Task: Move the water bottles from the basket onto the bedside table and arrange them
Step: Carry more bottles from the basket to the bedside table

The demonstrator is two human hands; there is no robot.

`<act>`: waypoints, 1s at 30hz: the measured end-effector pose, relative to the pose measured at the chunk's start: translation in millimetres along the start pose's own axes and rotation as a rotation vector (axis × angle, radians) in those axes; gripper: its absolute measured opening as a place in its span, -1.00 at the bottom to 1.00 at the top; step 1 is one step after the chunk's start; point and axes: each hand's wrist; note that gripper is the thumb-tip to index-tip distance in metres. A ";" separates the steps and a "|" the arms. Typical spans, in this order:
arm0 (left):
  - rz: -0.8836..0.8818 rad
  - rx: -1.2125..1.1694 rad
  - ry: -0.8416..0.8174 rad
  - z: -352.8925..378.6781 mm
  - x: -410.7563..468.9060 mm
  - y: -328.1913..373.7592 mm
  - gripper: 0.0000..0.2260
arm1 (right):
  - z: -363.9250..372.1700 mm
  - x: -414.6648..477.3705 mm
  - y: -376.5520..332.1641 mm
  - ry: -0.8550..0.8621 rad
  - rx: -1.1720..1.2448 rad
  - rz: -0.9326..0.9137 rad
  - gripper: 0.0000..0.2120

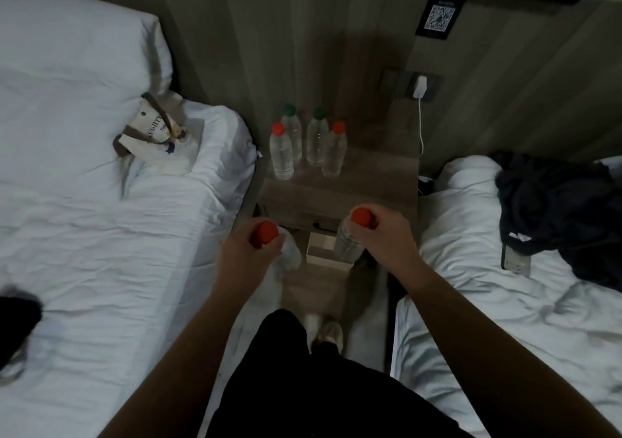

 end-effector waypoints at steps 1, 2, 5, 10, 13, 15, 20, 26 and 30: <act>-0.011 -0.010 -0.006 4.2 12.3 -0.9 -0.80 | 1.0 12.9 -1.4 -0.015 -0.008 0.005 -0.75; -0.016 -0.017 -0.013 8.0 24.6 -1.6 -0.81 | 2.4 25.2 -3.0 -0.028 -0.016 0.011 -0.75; -0.029 -0.008 -0.029 16.1 62.3 -5.5 -0.82 | 9.2 60.7 -10.6 -0.068 -0.006 0.024 -0.75; -0.072 0.037 -0.107 27.0 134.6 -29.7 -0.77 | 29.0 127.3 -28.0 -0.089 -0.033 0.060 -0.76; -0.076 0.068 -0.168 31.5 177.1 -41.1 -0.78 | 45.9 166.0 -37.8 -0.048 -0.099 0.106 -0.76; -0.068 0.066 -0.207 34.1 203.5 -46.7 -0.77 | 56.2 190.5 -43.8 -0.054 -0.123 0.147 -0.76; -0.038 0.079 -0.294 38.7 253.2 -56.4 -0.80 | 75.5 242.4 -53.3 -0.055 -0.035 0.229 -0.76; -0.009 0.062 -0.395 46.9 289.0 -65.0 -0.85 | 92.0 284.4 -60.6 -0.049 -0.022 0.257 -0.83; 0.035 0.089 -0.473 54.4 298.3 -74.1 -0.86 | 98.1 306.5 -65.9 -0.023 -0.054 0.248 -0.85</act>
Point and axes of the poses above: each hand's wrist, its own x-axis towards the middle knuckle, its own z-axis out of the palm, y = z × x, and after that the axes turned 7 degrees about z, right-handed
